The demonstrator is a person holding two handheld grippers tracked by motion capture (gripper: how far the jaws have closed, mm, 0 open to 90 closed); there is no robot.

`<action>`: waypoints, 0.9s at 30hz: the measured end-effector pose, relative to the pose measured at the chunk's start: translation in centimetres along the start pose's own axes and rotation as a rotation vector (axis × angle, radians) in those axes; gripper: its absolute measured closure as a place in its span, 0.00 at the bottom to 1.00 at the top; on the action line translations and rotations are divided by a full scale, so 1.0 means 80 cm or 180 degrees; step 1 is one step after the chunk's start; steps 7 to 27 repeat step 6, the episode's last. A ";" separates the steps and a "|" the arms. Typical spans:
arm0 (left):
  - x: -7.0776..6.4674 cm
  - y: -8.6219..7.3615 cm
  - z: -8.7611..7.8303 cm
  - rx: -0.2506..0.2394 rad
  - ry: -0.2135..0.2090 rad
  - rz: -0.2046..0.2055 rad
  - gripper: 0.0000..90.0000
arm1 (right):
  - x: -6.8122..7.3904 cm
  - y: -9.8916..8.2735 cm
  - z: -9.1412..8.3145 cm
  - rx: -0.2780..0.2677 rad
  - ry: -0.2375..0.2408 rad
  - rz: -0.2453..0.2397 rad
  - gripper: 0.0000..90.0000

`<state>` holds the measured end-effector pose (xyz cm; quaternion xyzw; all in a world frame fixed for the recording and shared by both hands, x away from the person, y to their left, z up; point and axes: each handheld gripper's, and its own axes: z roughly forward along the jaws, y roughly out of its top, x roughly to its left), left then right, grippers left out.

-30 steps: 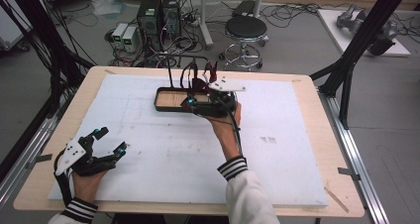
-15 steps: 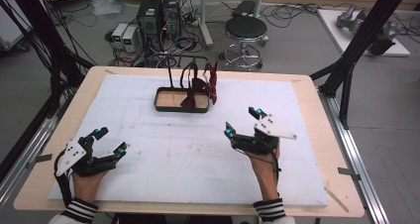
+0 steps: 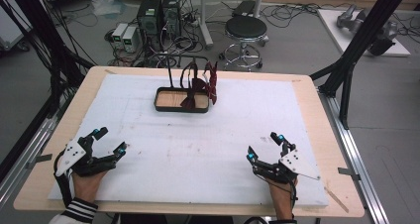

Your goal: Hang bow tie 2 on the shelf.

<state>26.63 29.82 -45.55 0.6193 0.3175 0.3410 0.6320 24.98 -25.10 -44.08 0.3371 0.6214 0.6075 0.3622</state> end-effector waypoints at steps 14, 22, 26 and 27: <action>-0.001 0.000 0.000 0.0008 0.0007 0.0026 0.16 | -0.009 -0.017 0.001 0.0087 -0.0059 0.0073 0.12; -0.001 0.000 0.000 0.0008 0.0007 0.0026 0.16 | -0.009 -0.017 0.001 0.0087 -0.0059 0.0073 0.12; -0.001 0.000 0.000 0.0008 0.0007 0.0026 0.16 | -0.009 -0.017 0.001 0.0087 -0.0059 0.0073 0.12; -0.001 0.000 0.000 0.0008 0.0007 0.0026 0.16 | -0.009 -0.017 0.001 0.0087 -0.0059 0.0073 0.12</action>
